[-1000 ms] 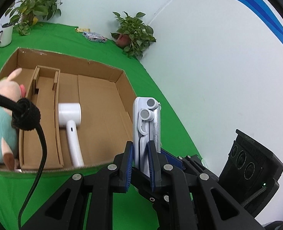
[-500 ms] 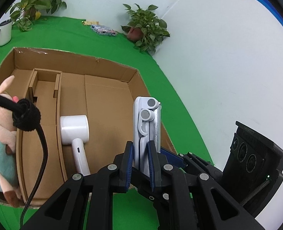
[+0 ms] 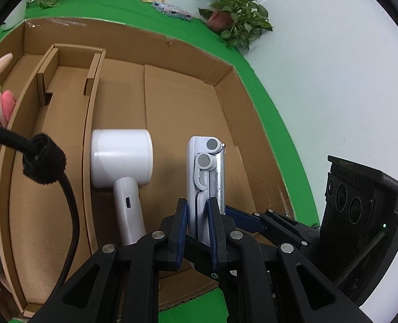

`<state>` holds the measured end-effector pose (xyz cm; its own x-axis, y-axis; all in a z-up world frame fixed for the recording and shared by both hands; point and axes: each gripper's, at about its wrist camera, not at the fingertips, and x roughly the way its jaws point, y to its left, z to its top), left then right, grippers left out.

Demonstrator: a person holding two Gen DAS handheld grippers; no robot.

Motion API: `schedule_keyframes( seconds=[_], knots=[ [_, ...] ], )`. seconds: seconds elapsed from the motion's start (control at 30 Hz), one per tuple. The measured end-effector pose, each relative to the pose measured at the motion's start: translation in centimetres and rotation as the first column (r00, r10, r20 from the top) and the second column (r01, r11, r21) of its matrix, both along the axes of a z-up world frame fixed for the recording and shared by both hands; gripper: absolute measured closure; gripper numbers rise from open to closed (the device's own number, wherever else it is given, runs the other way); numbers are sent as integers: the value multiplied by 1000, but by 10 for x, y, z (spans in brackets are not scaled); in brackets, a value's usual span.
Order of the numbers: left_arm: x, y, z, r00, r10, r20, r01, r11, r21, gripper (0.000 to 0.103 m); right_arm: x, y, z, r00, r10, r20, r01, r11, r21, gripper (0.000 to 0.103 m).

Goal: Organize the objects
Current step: 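Lift the phone stand with the right gripper and carry it over the box, then lower the phone stand beside the hair dryer and open the right gripper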

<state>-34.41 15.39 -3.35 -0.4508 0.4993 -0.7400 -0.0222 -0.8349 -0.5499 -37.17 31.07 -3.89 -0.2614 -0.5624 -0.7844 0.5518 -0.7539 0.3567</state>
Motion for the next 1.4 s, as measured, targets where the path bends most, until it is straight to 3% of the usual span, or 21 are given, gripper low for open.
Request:
schedule_keyframes(
  seconds=[0.27,0.47,0.67,0.83,1.07,1.4],
  knots=[
    [-5,6,-22,998,10,69,-8,1000,-23,90,-1,3,-16,998,8,67,-11,999,34,36],
    [5,4,-14,998,24,56,-20,997,-71,91,0,3,-12,995,24,100,-27,999,25,37],
    [30,-9,11,998,57,-23,-59,992,-116,88,-12,15,-8,992,-16,128,17,1000,-7,34],
    [49,-18,16,997,71,-43,-76,987,-145,88,-19,2,-15,993,-22,114,15,998,61,35],
    [64,-34,14,996,78,-47,-84,987,-140,88,-13,-10,-23,999,-22,38,16,986,166,55],
    [66,-34,13,996,63,-55,-70,987,-142,88,-11,-15,-23,999,-30,38,23,984,174,54]
  ],
)
